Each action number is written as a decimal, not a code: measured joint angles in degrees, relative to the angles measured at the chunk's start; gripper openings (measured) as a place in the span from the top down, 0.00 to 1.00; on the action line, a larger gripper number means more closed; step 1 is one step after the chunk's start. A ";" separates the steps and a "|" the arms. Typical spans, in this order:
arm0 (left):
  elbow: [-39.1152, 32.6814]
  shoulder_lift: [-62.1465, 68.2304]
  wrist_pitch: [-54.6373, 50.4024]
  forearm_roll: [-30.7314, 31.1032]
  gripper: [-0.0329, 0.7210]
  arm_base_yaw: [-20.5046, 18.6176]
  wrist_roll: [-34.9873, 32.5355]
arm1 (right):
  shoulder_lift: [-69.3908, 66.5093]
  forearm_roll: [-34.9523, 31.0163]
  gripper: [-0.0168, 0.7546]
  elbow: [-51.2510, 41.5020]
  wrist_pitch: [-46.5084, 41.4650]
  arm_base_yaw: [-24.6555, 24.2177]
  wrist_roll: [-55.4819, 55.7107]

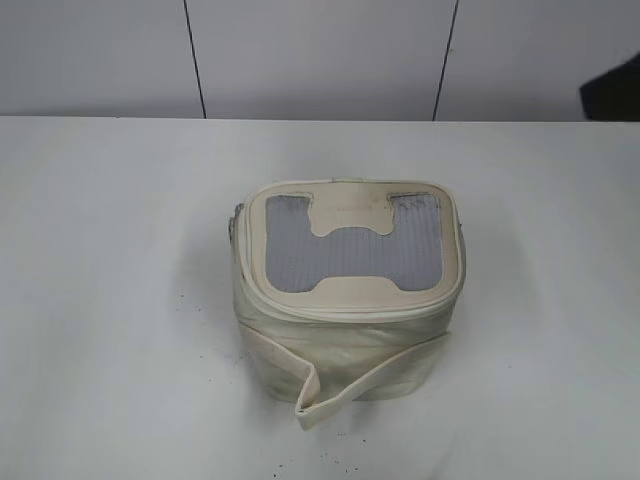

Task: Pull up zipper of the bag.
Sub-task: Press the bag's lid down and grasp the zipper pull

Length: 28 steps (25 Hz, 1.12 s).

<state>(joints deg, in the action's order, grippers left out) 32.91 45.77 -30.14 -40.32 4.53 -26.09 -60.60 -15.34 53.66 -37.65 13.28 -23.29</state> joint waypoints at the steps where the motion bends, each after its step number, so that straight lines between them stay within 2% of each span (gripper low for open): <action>1: 0.03 2.92 -0.30 -2.87 0.64 0.00 -2.35 | -3.17 -2.00 0.22 2.62 -0.89 0.00 -2.39; 6: 0.03 11.51 -4.37 -12.95 0.63 0.00 -15.80 | -17.37 -10.86 0.22 15.23 -10.15 0.00 -16.88; 8: 0.40 14.52 -6.56 -15.57 0.62 0.00 -20.81 | -22.61 -14.34 0.22 20.19 -14.60 0.05 -20.69; 11: 2.10 18.67 -9.73 -17.16 0.58 0.00 -24.68 | -29.02 -16.38 0.22 26.33 -19.96 1.46 -24.26; 19: 8.61 27.30 -13.38 -17.77 0.56 0.00 -26.36 | -43.05 -16.24 0.22 38.29 -24.34 8.85 -27.02; 25: 12.43 34.93 -13.01 -19.65 0.56 0.00 -26.47 | -52.41 -16.32 0.34 48.19 -27.13 12.57 -27.17; 28: 14.30 38.67 -14.76 -19.87 0.56 0.05 -26.48 | -56.19 -17.75 0.37 51.73 -30.02 13.38 -27.17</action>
<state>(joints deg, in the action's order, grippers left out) 47.21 84.44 -44.90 -60.19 4.57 -52.57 -116.80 -33.09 105.39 -67.67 26.67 -50.46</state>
